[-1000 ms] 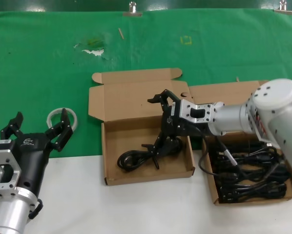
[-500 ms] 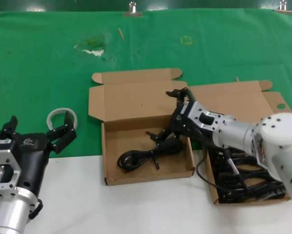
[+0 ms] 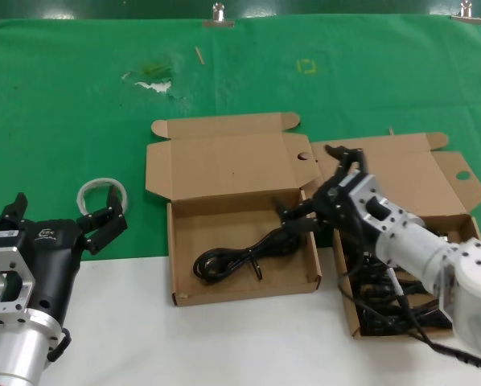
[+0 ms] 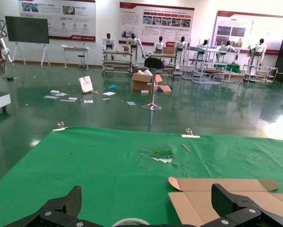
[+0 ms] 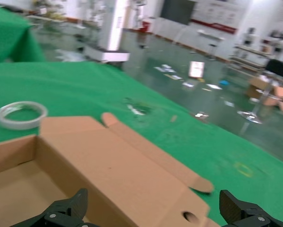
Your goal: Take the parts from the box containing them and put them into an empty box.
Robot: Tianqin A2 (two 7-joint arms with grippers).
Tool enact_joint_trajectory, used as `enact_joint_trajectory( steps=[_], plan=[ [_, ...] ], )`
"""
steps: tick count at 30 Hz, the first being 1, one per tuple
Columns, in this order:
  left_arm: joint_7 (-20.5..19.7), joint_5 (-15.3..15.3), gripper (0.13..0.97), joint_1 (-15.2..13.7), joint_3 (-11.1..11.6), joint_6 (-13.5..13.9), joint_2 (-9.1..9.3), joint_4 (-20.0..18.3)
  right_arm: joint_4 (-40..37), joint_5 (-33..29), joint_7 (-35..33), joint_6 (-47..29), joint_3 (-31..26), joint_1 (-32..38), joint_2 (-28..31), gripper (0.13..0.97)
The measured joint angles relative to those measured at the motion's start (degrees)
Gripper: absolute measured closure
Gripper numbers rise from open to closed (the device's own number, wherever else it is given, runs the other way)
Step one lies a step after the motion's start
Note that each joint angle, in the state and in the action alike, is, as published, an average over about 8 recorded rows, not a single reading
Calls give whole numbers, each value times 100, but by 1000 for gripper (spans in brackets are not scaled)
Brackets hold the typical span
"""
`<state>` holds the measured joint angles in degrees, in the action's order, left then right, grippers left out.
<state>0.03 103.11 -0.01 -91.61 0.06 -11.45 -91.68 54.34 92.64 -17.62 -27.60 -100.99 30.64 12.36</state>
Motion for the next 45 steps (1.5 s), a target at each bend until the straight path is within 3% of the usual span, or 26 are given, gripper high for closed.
enact_joint_trajectory(
  steps=[27, 45],
  plan=[
    [-3, 2, 132, 1, -5, -5, 0, 0, 3205, 901, 1513, 2370, 800, -2631, 414, 129],
    [-3, 2, 132, 1, -6, -6, 0, 0, 3428, 964, 1618, 2535, 856, -2813, 443, 129]
  ],
)
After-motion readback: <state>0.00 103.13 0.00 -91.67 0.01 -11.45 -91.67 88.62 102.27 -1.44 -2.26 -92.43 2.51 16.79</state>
